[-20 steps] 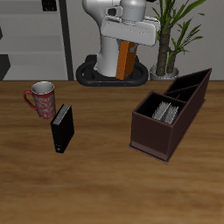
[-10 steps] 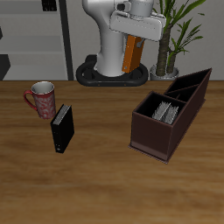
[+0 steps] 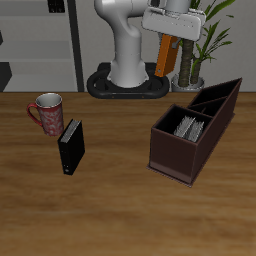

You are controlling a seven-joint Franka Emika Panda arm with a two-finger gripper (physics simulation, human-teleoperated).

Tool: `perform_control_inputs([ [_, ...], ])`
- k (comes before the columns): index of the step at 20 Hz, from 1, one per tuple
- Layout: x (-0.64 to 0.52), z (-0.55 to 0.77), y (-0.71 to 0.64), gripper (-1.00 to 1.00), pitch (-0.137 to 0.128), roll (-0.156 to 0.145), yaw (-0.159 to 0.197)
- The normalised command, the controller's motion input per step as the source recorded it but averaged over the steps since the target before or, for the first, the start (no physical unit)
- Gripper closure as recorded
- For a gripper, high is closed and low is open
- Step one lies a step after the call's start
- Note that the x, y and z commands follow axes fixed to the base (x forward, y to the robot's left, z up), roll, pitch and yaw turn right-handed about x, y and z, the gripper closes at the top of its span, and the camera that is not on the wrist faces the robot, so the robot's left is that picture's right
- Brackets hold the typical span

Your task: Place the left striped book into the left desk caddy's right compartment and place the right striped book into the left desk caddy's right compartment and place the orange book into the left desk caddy's left compartment

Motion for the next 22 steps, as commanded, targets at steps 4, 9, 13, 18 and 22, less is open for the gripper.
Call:
perform_control_inputs([
  [4, -0.14, 0.02, 0.22, 1.0, 0.005, 0.038, -0.033],
  [9, -0.16, -0.01, 0.39, 1.0, -0.006, 0.043, 0.021],
  [13, -0.13, -0.07, 0.37, 1.0, 0.021, 0.057, -0.018],
  [18, -0.02, -0.02, 0.19, 1.0, 0.02, -0.014, -0.022],
  [22, 0.03, 0.0, 0.06, 1.0, 0.012, 0.03, -0.014],
])
